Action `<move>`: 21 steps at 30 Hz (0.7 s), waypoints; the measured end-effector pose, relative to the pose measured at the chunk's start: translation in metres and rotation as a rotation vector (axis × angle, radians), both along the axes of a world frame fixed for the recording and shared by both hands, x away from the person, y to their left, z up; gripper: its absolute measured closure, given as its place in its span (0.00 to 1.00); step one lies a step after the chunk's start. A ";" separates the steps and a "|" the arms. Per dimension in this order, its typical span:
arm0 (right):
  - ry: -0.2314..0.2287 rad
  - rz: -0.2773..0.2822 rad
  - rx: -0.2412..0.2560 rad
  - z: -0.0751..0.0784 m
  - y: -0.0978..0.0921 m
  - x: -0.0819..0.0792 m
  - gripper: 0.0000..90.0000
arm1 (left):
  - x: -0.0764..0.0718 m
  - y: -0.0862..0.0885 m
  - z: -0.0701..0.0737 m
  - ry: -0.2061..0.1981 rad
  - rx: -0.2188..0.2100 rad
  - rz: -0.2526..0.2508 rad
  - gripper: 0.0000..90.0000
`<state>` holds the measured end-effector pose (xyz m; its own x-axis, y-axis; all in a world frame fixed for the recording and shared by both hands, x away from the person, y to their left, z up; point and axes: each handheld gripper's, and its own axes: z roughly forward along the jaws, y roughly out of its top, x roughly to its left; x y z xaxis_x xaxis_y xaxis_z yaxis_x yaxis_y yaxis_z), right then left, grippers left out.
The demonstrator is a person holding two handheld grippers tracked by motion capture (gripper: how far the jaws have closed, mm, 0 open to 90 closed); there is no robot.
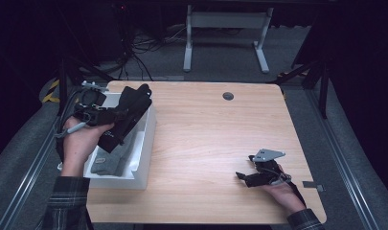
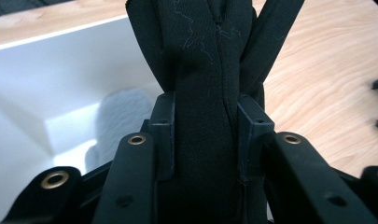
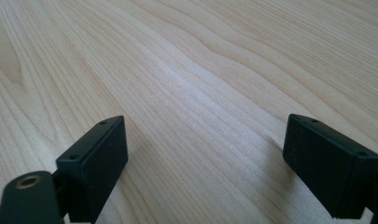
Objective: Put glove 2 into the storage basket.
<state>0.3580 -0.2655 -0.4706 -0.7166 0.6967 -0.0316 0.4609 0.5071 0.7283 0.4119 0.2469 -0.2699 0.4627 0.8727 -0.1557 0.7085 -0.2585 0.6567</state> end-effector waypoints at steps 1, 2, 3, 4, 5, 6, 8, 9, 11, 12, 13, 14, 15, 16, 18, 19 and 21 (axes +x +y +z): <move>0.000 0.000 0.000 0.000 0.000 0.000 0.16 | 0.000 0.004 -0.003 0.006 0.000 0.016 0.73; 0.000 0.000 0.000 0.000 0.000 0.000 0.16 | 0.001 0.007 -0.004 0.011 0.000 0.022 0.73; 0.000 0.000 0.000 0.000 0.000 0.000 0.16 | 0.001 0.010 -0.007 0.014 -0.002 0.035 0.73; 0.000 0.000 0.000 0.000 0.000 0.000 0.16 | 0.001 0.013 -0.010 0.019 -0.004 0.045 0.73; 0.000 0.001 0.003 0.000 0.000 0.000 0.16 | 0.001 0.016 -0.013 0.026 -0.008 0.057 0.73; -0.001 0.001 0.002 0.000 0.000 0.000 0.16 | 0.002 0.019 -0.016 0.031 -0.009 0.062 0.73; -0.001 -0.001 0.000 0.000 0.000 0.000 0.16 | 0.003 0.023 -0.023 0.045 -0.013 0.078 0.73; -0.001 -0.002 0.000 0.000 0.000 0.000 0.16 | 0.004 0.025 -0.028 0.053 -0.015 0.090 0.73; -0.001 -0.001 0.000 0.000 0.000 0.000 0.16 | 0.005 0.028 -0.033 0.060 -0.011 0.105 0.73; -0.001 -0.001 0.002 0.000 0.001 0.000 0.16 | 0.005 0.030 -0.037 0.065 -0.013 0.109 0.73; -0.001 -0.001 0.002 0.000 0.001 0.000 0.16 | 0.005 0.030 -0.037 0.065 -0.013 0.109 0.73; -0.001 -0.002 0.002 0.000 0.001 0.000 0.16 | 0.006 0.033 -0.043 0.078 -0.021 0.119 0.73; -0.001 -0.002 0.002 0.000 0.001 0.000 0.16 | 0.007 0.034 -0.047 0.084 -0.020 0.120 0.73; -0.001 -0.002 0.002 0.000 0.001 0.000 0.16 | 0.007 0.035 -0.050 0.090 -0.020 0.127 0.73; -0.001 -0.002 0.002 0.000 0.001 0.000 0.16 | 0.008 0.036 -0.056 0.100 -0.026 0.133 0.73; -0.001 -0.002 0.002 0.000 0.001 0.000 0.16 | 0.008 0.036 -0.056 0.100 -0.026 0.133 0.73; 0.000 -0.002 0.002 0.000 0.001 0.000 0.16 | 0.009 0.037 -0.064 0.111 -0.031 0.141 0.73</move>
